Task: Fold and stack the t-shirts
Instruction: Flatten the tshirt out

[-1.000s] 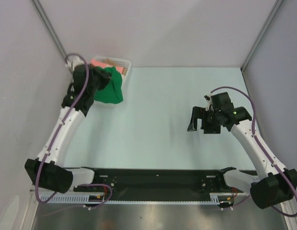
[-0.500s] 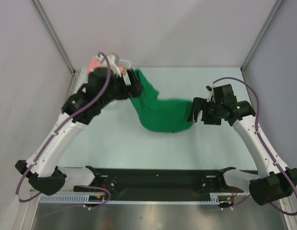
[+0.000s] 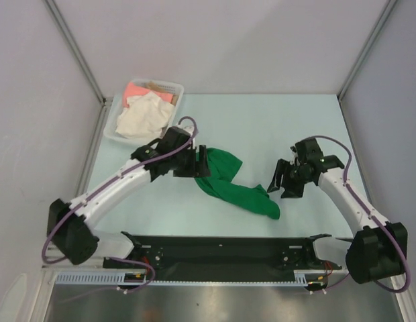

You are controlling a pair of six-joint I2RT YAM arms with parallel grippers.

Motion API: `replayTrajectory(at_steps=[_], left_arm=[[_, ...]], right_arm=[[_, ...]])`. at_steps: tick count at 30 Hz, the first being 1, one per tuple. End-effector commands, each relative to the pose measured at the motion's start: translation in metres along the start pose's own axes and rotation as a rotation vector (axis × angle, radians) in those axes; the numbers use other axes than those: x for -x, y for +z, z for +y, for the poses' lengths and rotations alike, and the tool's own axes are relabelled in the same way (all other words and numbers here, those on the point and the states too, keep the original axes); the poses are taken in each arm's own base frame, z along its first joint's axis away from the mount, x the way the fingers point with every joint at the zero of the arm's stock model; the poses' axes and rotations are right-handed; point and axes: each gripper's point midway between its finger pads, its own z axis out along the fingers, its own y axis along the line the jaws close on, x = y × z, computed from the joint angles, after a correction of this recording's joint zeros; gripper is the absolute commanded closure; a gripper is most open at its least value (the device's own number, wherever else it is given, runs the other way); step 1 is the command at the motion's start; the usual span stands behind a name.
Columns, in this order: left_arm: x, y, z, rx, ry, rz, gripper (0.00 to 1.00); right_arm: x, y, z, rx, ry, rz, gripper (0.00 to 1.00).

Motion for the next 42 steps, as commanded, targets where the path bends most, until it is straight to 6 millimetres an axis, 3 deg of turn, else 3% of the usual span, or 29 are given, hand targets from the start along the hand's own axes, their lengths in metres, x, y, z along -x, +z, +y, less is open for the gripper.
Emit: replayTrajectory(at_steps=[1,6,8,10,13,15,16,17,19,20,22,23,25,27,28,29,30,31,32,33,34,35,37,39,41,42], left_arm=[[0.005,0.026,-0.044,-0.18,0.02,0.068,0.23],[-0.005,0.063,-0.043,-0.109,0.023,0.183,0.29],[-0.013,0.074,-0.043,-0.099,0.015,0.207,0.18],[-0.023,0.085,-0.038,-0.08,0.0,0.24,0.16],[-0.026,0.099,-0.035,-0.075,0.012,0.255,0.23],[-0.026,0.107,-0.033,-0.057,0.016,0.278,0.4],[-0.027,0.11,-0.032,-0.049,0.022,0.285,0.49],[-0.029,0.115,-0.03,-0.04,0.019,0.294,0.56],[-0.027,0.12,-0.031,-0.042,0.019,0.292,0.63],[-0.027,0.122,-0.03,-0.035,0.023,0.298,0.73],[-0.017,0.114,-0.035,-0.025,0.038,0.274,0.8],[0.0,0.106,-0.038,-0.013,0.054,0.218,0.81],[0.014,0.09,-0.039,0.024,0.091,0.169,0.8],[0.052,0.06,-0.049,0.035,0.112,0.039,0.7],[0.063,0.047,-0.052,0.04,0.125,0.006,0.59],[0.086,0.026,-0.068,0.004,0.131,-0.063,0.45],[0.105,0.005,-0.071,0.015,0.143,-0.138,0.38],[0.117,-0.01,-0.078,-0.002,0.149,-0.183,0.32],[0.135,-0.033,-0.089,-0.025,0.151,-0.247,0.23],[0.144,-0.047,-0.093,-0.032,0.153,-0.284,0.2],[0.151,-0.063,-0.096,-0.041,0.158,-0.324,0.19],[0.16,-0.08,-0.1,-0.054,0.162,-0.362,0.18],[0.166,-0.099,-0.1,-0.05,0.166,-0.401,0.17],[0.164,-0.105,-0.096,-0.047,0.162,-0.403,0.17],[0.161,-0.112,-0.091,-0.04,0.162,-0.408,0.17],[0.154,-0.106,-0.085,-0.026,0.161,-0.393,0.17]], right_arm=[[-0.024,0.015,-0.006,0.015,0.086,0.084,0.34],[-0.04,0.033,-0.024,0.005,0.165,0.119,0.36],[-0.045,0.039,-0.03,-0.001,0.183,0.136,0.38],[-0.048,0.043,-0.04,-0.037,0.212,0.153,0.39],[-0.042,0.046,-0.029,0.031,0.213,0.142,0.44],[-0.038,0.05,-0.031,0.016,0.206,0.156,0.49],[-0.036,0.051,-0.03,0.024,0.201,0.157,0.56],[-0.035,0.052,-0.03,0.026,0.2,0.159,0.67],[-0.03,0.051,-0.027,0.043,0.193,0.153,0.81],[-0.028,0.05,-0.028,0.039,0.194,0.15,1.0],[-0.013,0.038,-0.028,-0.003,0.171,0.1,1.0],[-0.003,0.03,-0.025,-0.01,0.158,0.066,1.0],[0.031,-0.008,-0.003,0.027,0.104,-0.071,1.0],[0.064,-0.053,0.015,0.045,0.064,-0.254,1.0],[0.098,-0.105,0.046,0.107,0.012,-0.419,1.0],[0.116,-0.137,0.054,0.094,0.002,-0.536,1.0],[0.13,-0.175,0.068,0.11,-0.016,-0.646,1.0],[0.145,-0.238,0.088,0.133,-0.042,-0.805,1.0],[0.151,-0.274,0.098,0.136,-0.054,-0.895,1.0],[0.155,-0.303,0.1,0.107,-0.072,-0.974,1.0],[0.155,-0.321,0.114,0.14,-0.107,-1.008,1.0],[0.147,-0.35,0.135,0.227,-0.147,-1.063,1.0],[0.138,-0.342,0.157,0.33,-0.179,-0.985,1.0],[0.115,-0.278,0.179,0.43,-0.22,-0.732,1.0],[0.07,-0.239,0.219,0.634,-0.287,-0.529,1.0],[0.048,-0.173,0.209,0.615,-0.261,-0.347,1.0]])
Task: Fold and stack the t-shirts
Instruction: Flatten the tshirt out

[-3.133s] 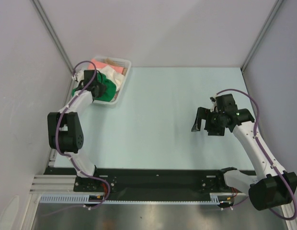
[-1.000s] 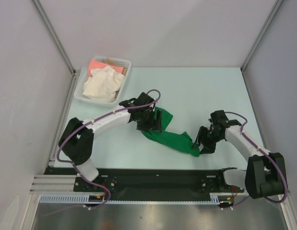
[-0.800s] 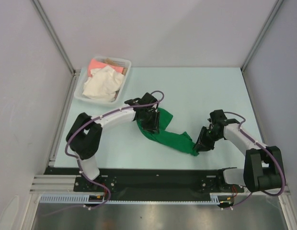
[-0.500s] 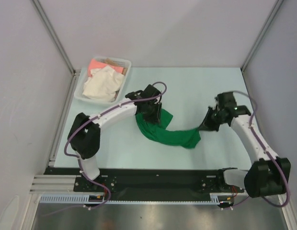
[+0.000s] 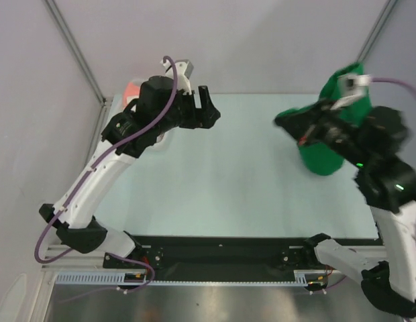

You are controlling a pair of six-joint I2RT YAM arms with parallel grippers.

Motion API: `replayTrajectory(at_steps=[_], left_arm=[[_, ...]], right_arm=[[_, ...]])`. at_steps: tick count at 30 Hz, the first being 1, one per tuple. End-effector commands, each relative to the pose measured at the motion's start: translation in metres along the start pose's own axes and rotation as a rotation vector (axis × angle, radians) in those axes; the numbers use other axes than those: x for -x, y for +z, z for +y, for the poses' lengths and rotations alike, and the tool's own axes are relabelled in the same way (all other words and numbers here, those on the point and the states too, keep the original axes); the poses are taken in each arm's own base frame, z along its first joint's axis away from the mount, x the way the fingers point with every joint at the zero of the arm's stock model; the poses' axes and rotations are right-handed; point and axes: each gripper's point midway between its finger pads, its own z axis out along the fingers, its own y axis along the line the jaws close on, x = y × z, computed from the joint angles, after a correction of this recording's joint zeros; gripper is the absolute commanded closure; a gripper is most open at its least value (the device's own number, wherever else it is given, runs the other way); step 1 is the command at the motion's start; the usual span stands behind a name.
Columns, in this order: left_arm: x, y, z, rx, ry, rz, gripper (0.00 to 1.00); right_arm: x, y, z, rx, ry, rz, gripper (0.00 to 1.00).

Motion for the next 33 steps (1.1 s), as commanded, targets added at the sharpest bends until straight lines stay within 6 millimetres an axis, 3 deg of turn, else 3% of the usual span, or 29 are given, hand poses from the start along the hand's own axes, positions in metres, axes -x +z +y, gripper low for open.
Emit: replayTrajectory(at_steps=[1,2,3,5,6,7,8,9,10,11,12,13,14,15,16,18,19,22,24,25,27,29,30,33], left_arm=[[-0.035,0.005,0.029,0.1,0.039,0.1,0.17],[-0.046,0.001,0.038,0.123,0.039,0.115,0.16],[-0.048,-0.001,0.046,0.139,0.022,0.115,0.16],[-0.055,-0.005,0.056,0.151,-0.007,0.113,0.15],[-0.066,-0.01,0.064,0.161,-0.022,0.129,0.14],[-0.067,-0.013,0.075,0.184,-0.051,0.118,0.12],[-0.072,-0.014,0.082,0.2,-0.065,0.127,0.08],[-0.08,-0.017,0.093,0.219,-0.085,0.139,0.07],[-0.086,-0.017,0.098,0.228,-0.094,0.15,0.07],[-0.09,-0.017,0.1,0.224,-0.097,0.157,0.06],[-0.104,-0.013,0.101,0.209,-0.103,0.196,0.06],[-0.111,-0.009,0.099,0.19,-0.106,0.22,0.07],[-0.122,-0.002,0.095,0.158,-0.114,0.251,0.09],[-0.129,0.005,0.091,0.127,-0.124,0.276,0.12],[-0.144,0.013,0.08,0.078,-0.131,0.331,0.17],[-0.164,0.021,0.071,0.054,-0.112,0.397,0.26],[-0.18,0.023,0.057,0.031,-0.07,0.447,0.3],[-0.231,0.029,0.02,-0.065,0.031,0.597,0.36],[-0.273,0.031,-0.011,-0.167,0.107,0.716,0.39],[-0.281,0.036,-0.027,-0.228,0.127,0.719,0.4],[-0.316,0.041,-0.053,-0.327,0.206,0.803,0.4],[-0.339,0.043,-0.059,-0.33,0.282,0.872,0.39],[-0.352,0.057,-0.054,-0.281,0.349,0.896,0.4],[-0.376,0.05,-0.051,-0.21,0.461,0.945,0.48]], right_arm=[[-0.178,0.06,-0.022,0.109,0.278,0.56,1.0],[-0.215,0.069,-0.03,0.1,0.293,0.655,1.0],[-0.256,0.067,-0.019,0.125,0.269,0.77,1.0],[-0.295,0.071,-0.009,0.175,0.223,0.894,1.0],[-0.327,0.078,-0.009,0.182,0.23,0.998,0.96],[-0.325,0.082,-0.005,0.187,0.232,1.019,0.85],[-0.327,0.088,-0.014,0.128,0.242,1.017,0.67],[-0.325,0.09,-0.021,0.097,0.262,1.008,0.58],[-0.309,0.091,-0.041,0.05,0.3,0.946,0.49],[-0.302,0.088,-0.055,0.012,0.328,0.914,0.31],[-0.291,0.087,-0.079,-0.062,0.342,0.858,0.23],[-0.264,0.074,-0.114,-0.174,0.366,0.767,0.16],[-0.265,0.059,-0.149,-0.28,0.393,0.744,0.12],[-0.257,0.047,-0.174,-0.342,0.372,0.705,0.12],[-0.239,0.024,-0.217,-0.478,0.432,0.628,0.18],[-0.24,0.002,-0.249,-0.623,0.409,0.636,0.3],[-0.243,-0.018,-0.272,-0.787,0.337,0.66,0.35],[-0.245,-0.016,-0.273,-0.762,0.343,0.645,0.41],[-0.253,-0.018,-0.285,-0.789,0.374,0.668,0.43],[-0.256,-0.022,-0.291,-0.815,0.371,0.679,0.44],[-0.258,-0.026,-0.303,-0.854,0.381,0.684,0.43],[-0.258,-0.027,-0.307,-0.865,0.368,0.698,0.38],[-0.257,-0.027,-0.307,-0.867,0.367,0.702,0.37],[-0.259,-0.03,-0.31,-0.888,0.374,0.717,0.36]])
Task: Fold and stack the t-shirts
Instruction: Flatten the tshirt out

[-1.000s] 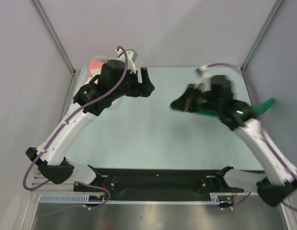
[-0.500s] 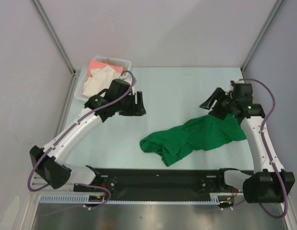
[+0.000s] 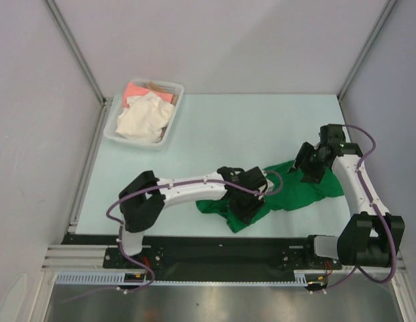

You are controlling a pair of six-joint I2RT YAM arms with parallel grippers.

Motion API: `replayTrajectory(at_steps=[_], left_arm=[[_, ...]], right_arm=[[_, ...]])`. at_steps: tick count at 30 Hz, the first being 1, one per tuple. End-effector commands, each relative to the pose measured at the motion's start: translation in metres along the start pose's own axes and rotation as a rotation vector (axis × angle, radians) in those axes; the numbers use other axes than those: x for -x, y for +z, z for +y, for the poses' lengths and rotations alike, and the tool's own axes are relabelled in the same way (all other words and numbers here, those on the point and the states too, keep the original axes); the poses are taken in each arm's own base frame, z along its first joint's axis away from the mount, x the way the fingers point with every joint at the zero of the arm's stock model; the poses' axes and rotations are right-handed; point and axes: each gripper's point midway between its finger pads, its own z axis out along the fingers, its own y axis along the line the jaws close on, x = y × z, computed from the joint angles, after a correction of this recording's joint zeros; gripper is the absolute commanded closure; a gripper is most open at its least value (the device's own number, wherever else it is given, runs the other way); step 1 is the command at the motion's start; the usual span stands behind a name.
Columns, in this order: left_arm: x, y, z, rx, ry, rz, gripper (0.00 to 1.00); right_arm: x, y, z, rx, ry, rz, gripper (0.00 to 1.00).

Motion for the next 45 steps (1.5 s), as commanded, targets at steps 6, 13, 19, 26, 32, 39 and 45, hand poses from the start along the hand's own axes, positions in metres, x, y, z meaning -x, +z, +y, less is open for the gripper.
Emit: replayTrajectory(at_steps=[6,13,19,26,32,39,45], left_arm=[[0.016,0.002,0.001,0.137,0.118,-0.049,0.42],[0.033,0.003,0.021,0.27,0.131,-0.08,0.38],[0.027,0.023,0.024,0.268,0.151,-0.017,0.48],[0.014,0.044,0.03,0.254,0.164,0.043,0.65],[0.032,-0.001,0.048,0.365,0.131,-0.062,1.0],[0.024,-0.116,0.095,0.419,-0.077,-0.248,1.0],[0.009,-0.157,0.116,0.378,-0.158,-0.335,1.0]], right_arm=[[-0.001,-0.001,-0.003,-0.004,-0.014,0.008,0.36],[-0.003,0.001,-0.008,-0.011,-0.008,0.024,0.35],[0.005,-0.007,-0.003,0.016,0.004,0.003,0.35],[0.005,-0.007,-0.005,0.021,0.01,-0.003,0.34],[0.005,-0.007,-0.007,0.018,0.01,-0.005,0.34],[0.004,0.007,-0.004,0.0,-0.035,0.062,0.23],[0.034,0.022,-0.001,-0.044,-0.038,0.033,0.17]])
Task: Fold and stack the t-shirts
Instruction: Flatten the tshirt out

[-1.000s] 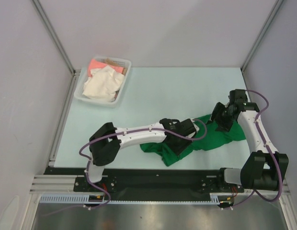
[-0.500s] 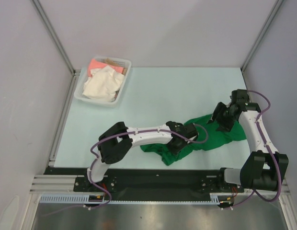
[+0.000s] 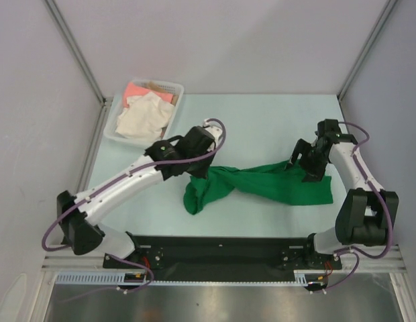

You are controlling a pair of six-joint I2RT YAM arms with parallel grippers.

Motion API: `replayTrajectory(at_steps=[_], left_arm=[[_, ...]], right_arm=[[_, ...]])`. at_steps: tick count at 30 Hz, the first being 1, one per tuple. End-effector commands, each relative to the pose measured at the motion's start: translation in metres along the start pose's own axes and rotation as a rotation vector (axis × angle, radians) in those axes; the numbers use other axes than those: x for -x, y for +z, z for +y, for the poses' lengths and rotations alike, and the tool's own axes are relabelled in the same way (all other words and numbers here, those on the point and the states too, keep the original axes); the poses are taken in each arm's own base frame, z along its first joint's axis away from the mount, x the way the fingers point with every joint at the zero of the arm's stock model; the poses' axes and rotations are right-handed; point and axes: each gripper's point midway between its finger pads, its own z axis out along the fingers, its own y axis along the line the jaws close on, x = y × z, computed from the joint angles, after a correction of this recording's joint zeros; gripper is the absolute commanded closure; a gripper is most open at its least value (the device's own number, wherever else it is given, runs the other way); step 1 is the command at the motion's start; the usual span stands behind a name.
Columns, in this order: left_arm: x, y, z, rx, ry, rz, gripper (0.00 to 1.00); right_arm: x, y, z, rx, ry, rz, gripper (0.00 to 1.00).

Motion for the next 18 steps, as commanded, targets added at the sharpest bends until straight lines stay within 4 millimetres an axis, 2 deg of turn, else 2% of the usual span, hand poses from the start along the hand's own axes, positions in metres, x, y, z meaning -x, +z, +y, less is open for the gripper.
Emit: replayTrajectory(at_steps=[1,3,5,9,10,14,15,16,17,18], left_arm=[[-0.022,-0.002,0.008,0.0,-0.017,0.07,0.99],[-0.026,-0.004,0.013,0.001,-0.048,0.084,0.99],[-0.032,0.004,0.004,-0.052,-0.068,0.082,0.97],[-0.053,0.025,-0.006,-0.102,-0.083,0.128,0.89],[-0.057,0.03,-0.005,-0.1,-0.085,0.144,0.86],[-0.063,0.042,-0.005,-0.095,-0.08,0.161,0.76],[-0.066,0.045,-0.009,-0.121,-0.075,0.175,0.76],[-0.07,0.05,-0.009,-0.119,-0.065,0.194,0.77],[-0.071,0.052,-0.009,-0.119,-0.06,0.202,0.91],[-0.073,0.054,-0.008,-0.112,-0.056,0.212,1.0]], right_arm=[[0.039,-0.008,0.01,-0.012,-0.022,-0.086,0.17],[0.054,-0.001,-0.002,-0.054,0.008,-0.086,0.18],[0.064,-0.001,-0.008,-0.074,0.019,-0.093,0.19],[0.057,0.013,-0.019,-0.096,0.054,-0.055,0.24],[0.053,0.018,-0.026,-0.109,0.07,-0.04,0.25],[0.05,0.025,-0.064,-0.183,0.153,-0.037,0.43],[0.05,0.025,-0.073,-0.201,0.174,-0.033,0.44],[0.051,0.026,-0.083,-0.215,0.201,-0.029,0.44],[0.051,0.025,-0.086,-0.22,0.211,-0.029,0.44],[0.052,0.025,-0.087,-0.219,0.205,-0.033,0.44]])
